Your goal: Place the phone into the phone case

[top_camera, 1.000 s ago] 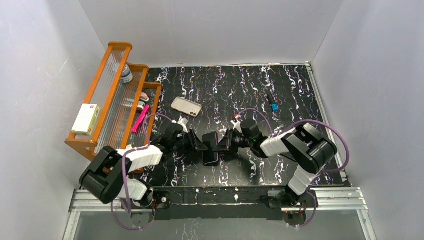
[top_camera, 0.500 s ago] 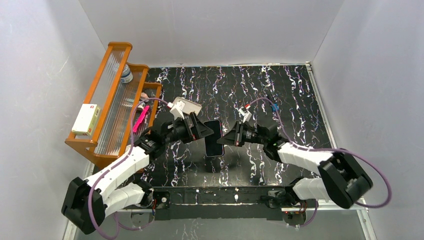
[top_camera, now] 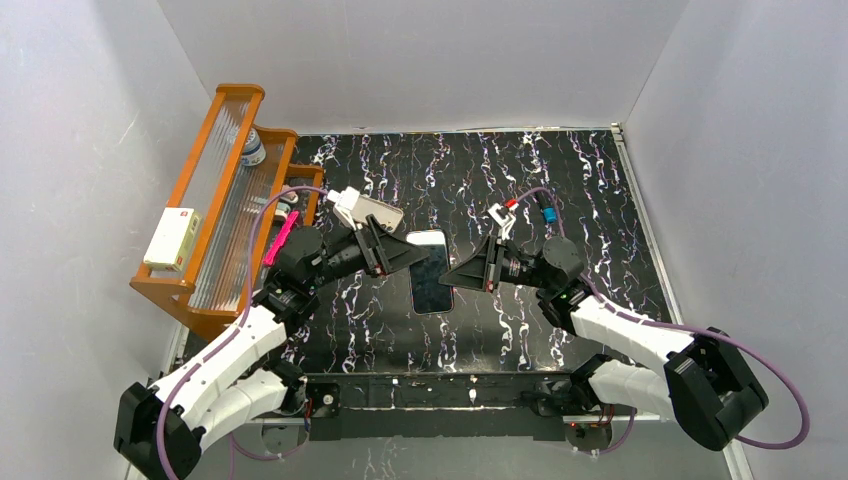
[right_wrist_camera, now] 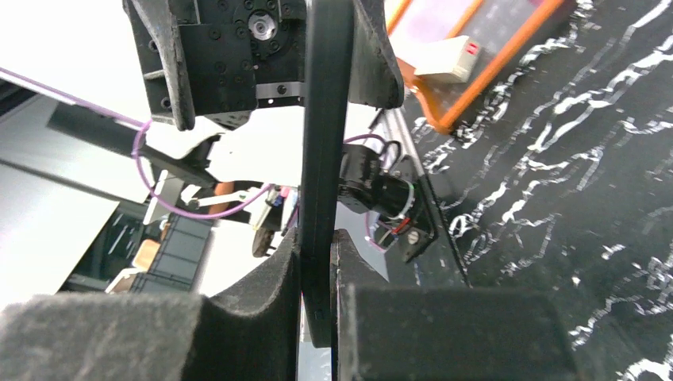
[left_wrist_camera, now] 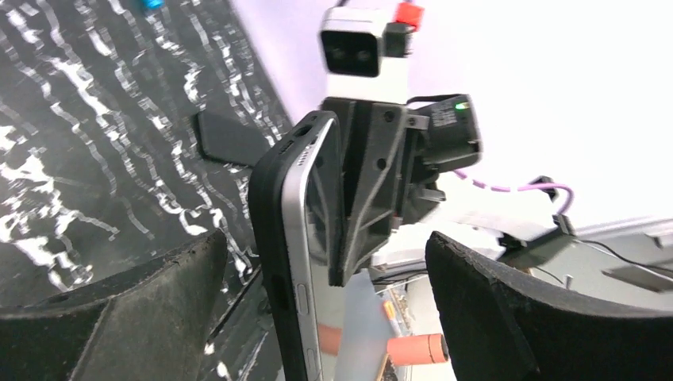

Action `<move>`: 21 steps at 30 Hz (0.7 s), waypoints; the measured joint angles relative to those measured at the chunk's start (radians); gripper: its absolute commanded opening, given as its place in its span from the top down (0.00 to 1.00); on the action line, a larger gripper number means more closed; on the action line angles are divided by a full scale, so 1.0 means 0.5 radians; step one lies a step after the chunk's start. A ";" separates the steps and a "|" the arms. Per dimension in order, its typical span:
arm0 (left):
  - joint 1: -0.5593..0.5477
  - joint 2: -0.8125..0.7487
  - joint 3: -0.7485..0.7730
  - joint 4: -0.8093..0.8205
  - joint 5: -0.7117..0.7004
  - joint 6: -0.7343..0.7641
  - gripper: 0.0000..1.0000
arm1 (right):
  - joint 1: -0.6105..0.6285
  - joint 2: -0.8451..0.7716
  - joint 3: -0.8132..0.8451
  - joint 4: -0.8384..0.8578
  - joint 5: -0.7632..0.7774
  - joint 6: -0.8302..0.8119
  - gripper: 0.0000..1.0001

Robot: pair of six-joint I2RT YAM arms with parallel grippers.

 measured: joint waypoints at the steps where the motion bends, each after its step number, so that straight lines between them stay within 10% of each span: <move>1: 0.000 -0.015 -0.005 0.061 0.014 -0.037 0.11 | 0.000 0.002 -0.012 0.080 -0.018 0.060 0.97; 12: 0.000 -0.083 -0.013 0.578 0.110 -0.339 0.28 | 0.000 0.150 -0.008 0.742 -0.166 0.504 0.97; 21: 0.001 -0.067 -0.036 0.746 0.064 -0.533 0.76 | 0.000 0.230 0.018 1.106 -0.220 0.684 0.92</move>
